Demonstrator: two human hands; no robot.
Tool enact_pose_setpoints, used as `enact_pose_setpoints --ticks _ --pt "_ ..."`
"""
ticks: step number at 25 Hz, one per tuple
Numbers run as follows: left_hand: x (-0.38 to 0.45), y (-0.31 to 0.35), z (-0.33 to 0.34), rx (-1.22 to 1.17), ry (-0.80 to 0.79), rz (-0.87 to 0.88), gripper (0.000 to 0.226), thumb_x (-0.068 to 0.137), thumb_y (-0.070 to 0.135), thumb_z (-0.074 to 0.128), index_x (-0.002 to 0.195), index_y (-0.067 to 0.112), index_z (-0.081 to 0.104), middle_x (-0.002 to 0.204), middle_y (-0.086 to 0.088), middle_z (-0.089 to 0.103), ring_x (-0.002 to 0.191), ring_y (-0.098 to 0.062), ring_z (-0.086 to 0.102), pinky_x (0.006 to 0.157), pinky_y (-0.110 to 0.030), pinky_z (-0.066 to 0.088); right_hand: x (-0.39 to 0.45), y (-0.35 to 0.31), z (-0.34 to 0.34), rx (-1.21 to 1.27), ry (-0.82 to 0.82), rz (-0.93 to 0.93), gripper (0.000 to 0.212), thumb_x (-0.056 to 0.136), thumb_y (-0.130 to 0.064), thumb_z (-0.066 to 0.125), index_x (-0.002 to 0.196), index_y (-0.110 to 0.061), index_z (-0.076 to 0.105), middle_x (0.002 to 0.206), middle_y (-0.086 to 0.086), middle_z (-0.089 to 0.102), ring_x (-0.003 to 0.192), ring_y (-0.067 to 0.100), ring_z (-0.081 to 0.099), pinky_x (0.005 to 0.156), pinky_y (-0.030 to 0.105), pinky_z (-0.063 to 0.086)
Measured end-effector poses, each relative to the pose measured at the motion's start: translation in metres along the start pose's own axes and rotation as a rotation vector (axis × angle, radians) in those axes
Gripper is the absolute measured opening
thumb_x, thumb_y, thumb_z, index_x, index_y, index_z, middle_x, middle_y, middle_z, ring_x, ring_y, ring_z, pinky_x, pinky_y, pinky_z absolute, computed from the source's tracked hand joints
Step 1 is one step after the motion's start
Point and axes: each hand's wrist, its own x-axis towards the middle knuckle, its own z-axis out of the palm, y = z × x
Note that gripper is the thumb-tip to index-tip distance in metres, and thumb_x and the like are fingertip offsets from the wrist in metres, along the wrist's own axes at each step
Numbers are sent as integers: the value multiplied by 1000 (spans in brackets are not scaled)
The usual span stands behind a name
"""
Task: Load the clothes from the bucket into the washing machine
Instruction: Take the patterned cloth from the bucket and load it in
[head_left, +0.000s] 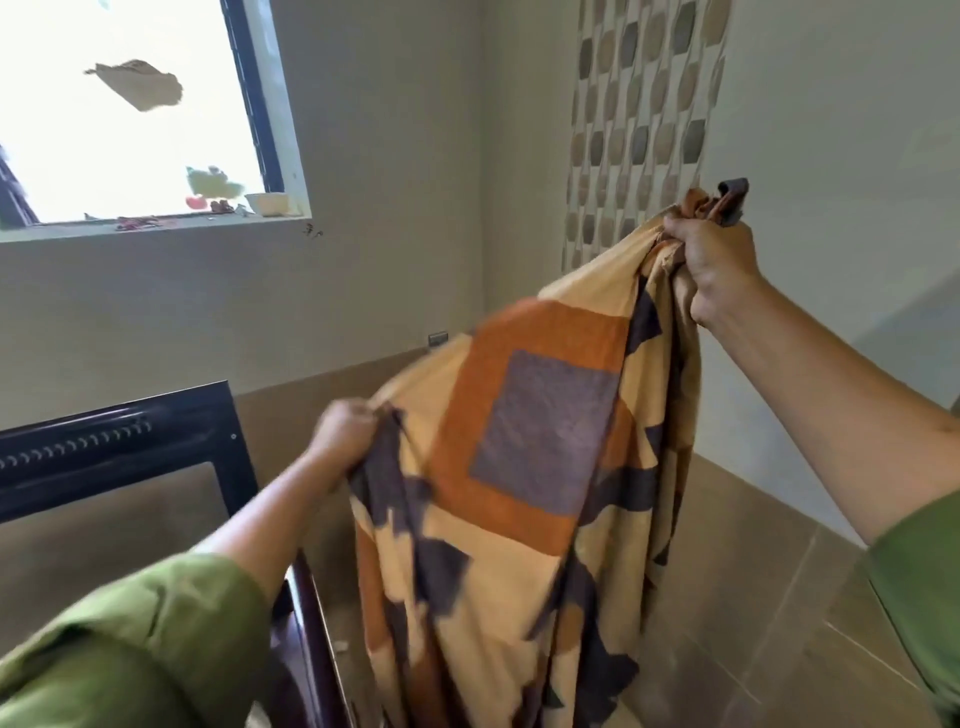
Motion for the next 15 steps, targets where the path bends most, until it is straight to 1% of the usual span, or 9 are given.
enact_pose_setpoints --ticks 1,2,3,5,6,8,11,13,15 --pt "14 19 -15 -238 194 -2 26 75 30 64 59 9 65 64 -8 57 70 -19 54 58 -31 45 -2 2 -1 32 -44 33 13 84 -7 67 80 -18 62 76 0 65 68 15 66 80 38 59" --pt "24 42 -23 -449 267 -1 24 69 32 63 57 10 64 67 -10 58 72 -20 54 61 -36 47 -5 5 1 70 -125 68 12 85 -6 65 81 -17 61 74 0 65 64 15 65 75 36 58" --pt "27 73 -26 -591 241 55 22 69 31 65 58 12 64 69 -10 58 72 -20 53 62 -36 46 -13 9 8 103 -263 93 11 86 -5 64 83 -15 61 71 1 65 61 14 65 70 33 58" --pt "11 141 -14 -605 11 228 17 81 23 71 67 12 68 67 -7 63 65 -17 57 61 -31 48 -40 17 27 90 -665 127 9 87 -4 63 88 -13 62 72 2 67 64 14 66 64 28 57" --pt "-6 169 -6 -582 -145 304 14 86 15 69 73 9 70 69 -9 67 63 -16 61 63 -30 52 -56 20 36 15 -850 135 9 88 -4 62 93 -12 64 77 4 69 71 16 68 68 28 57" --pt "-32 197 6 -552 -351 352 9 89 4 64 85 3 72 87 -20 73 74 -21 67 74 -35 58 -80 24 47 -194 -1036 115 14 88 -6 64 102 -10 66 89 9 72 87 22 71 80 32 57" --pt "-38 171 -2 -548 -446 321 14 86 13 70 98 7 65 88 -10 71 78 -17 68 71 -26 58 -78 27 47 -282 -887 25 15 83 -3 69 91 -15 68 81 4 71 80 18 69 79 31 55" --pt "-36 138 -5 -402 -607 287 26 81 18 74 104 11 64 93 -4 72 86 -16 69 76 -27 57 -71 27 46 -167 -712 17 20 81 2 69 81 -18 66 69 -2 69 69 11 66 71 26 52" --pt "-42 104 11 -239 -722 219 21 81 14 76 100 15 67 90 1 73 85 -14 70 76 -27 56 -67 22 50 -15 -528 27 23 81 5 66 80 -18 64 65 -3 67 61 10 65 64 23 54"
